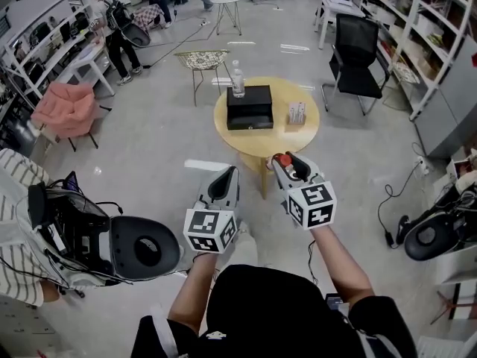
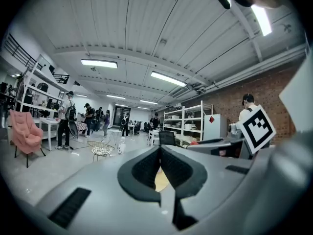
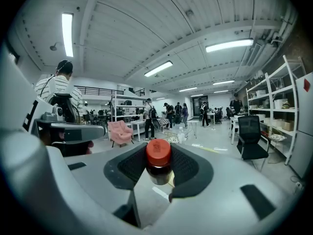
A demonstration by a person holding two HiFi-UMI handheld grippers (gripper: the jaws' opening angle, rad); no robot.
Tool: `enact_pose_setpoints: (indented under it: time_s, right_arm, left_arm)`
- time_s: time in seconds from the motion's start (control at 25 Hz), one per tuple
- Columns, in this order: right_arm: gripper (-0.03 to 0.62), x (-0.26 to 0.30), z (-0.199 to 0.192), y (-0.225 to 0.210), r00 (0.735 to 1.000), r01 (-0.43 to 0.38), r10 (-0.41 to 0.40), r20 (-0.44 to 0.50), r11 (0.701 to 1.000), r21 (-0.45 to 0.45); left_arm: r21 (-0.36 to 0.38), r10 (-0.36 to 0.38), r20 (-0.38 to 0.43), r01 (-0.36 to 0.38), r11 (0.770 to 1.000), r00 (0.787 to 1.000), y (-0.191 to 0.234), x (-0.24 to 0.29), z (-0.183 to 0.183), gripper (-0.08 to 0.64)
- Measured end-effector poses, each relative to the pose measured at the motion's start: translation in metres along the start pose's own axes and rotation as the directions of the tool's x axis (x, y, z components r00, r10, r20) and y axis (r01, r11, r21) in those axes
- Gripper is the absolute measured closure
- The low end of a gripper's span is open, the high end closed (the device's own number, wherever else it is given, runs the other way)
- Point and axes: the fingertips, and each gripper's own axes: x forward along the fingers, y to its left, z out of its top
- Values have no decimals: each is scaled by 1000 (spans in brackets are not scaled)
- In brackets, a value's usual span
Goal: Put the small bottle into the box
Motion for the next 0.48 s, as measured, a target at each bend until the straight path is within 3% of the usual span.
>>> enact_pose_setpoints:
  time_s: [0.48]
  right_arm:
    - [453,58,10,-22,999,-5,5,-31,1000,-1]
  left_arm:
    - [-32,-6,-17,6,999,1000,39,55,6,549]
